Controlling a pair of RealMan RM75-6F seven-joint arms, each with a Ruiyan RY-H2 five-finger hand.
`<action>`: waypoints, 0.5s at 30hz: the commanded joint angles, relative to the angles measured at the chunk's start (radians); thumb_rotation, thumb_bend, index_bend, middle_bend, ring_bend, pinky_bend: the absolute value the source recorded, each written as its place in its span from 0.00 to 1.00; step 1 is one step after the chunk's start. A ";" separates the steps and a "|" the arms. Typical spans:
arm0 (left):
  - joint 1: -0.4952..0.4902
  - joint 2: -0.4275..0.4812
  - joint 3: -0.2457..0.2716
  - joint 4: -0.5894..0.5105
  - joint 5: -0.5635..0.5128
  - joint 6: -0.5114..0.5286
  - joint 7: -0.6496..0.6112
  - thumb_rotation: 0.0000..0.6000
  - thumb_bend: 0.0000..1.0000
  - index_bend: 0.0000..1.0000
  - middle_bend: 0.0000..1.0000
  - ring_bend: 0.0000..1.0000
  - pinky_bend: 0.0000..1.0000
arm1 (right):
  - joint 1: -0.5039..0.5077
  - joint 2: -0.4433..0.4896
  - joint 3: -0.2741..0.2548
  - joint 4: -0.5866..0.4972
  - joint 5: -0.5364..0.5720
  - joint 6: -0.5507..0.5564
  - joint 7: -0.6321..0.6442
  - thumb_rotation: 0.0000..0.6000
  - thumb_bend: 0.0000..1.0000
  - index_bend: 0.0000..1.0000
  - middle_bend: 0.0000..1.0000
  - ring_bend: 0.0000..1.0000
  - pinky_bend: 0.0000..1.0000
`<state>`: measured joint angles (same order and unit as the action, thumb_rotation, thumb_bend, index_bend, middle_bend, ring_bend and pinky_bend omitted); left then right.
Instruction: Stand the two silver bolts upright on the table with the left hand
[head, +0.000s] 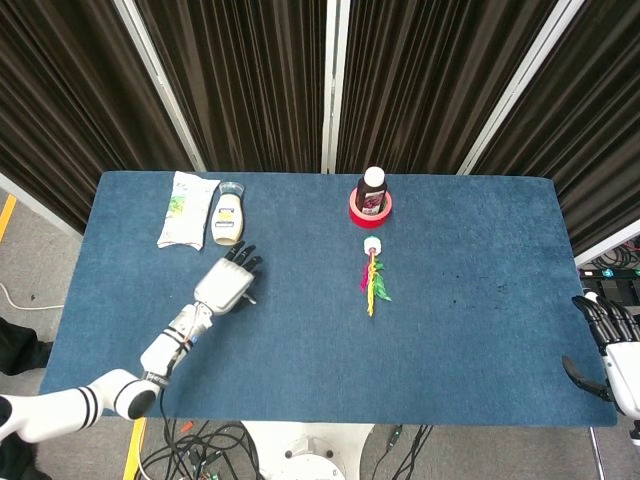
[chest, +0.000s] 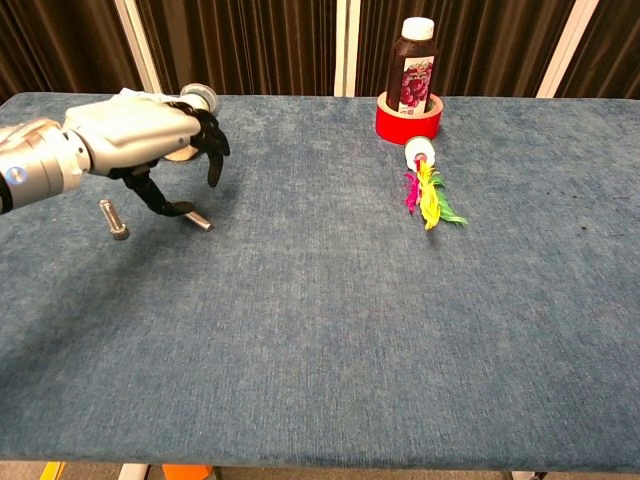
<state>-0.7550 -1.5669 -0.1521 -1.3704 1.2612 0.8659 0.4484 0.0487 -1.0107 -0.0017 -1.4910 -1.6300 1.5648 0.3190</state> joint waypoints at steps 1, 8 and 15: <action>-0.006 0.007 0.009 -0.008 -0.017 -0.014 0.006 1.00 0.29 0.42 0.18 0.04 0.00 | 0.001 -0.001 0.000 0.001 0.002 -0.003 0.000 1.00 0.25 0.04 0.10 0.00 0.00; -0.019 -0.015 0.025 0.032 -0.014 -0.018 -0.009 1.00 0.26 0.43 0.18 0.04 0.00 | -0.001 -0.001 0.002 -0.001 0.004 -0.004 -0.003 1.00 0.25 0.04 0.10 0.00 0.00; -0.033 -0.039 0.032 0.072 -0.007 -0.023 -0.034 1.00 0.26 0.46 0.18 0.03 0.00 | -0.001 -0.001 0.003 -0.003 0.007 -0.007 -0.006 1.00 0.25 0.04 0.10 0.00 0.00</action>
<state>-0.7856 -1.6035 -0.1216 -1.3017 1.2534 0.8446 0.4176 0.0475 -1.0114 0.0012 -1.4939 -1.6234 1.5579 0.3135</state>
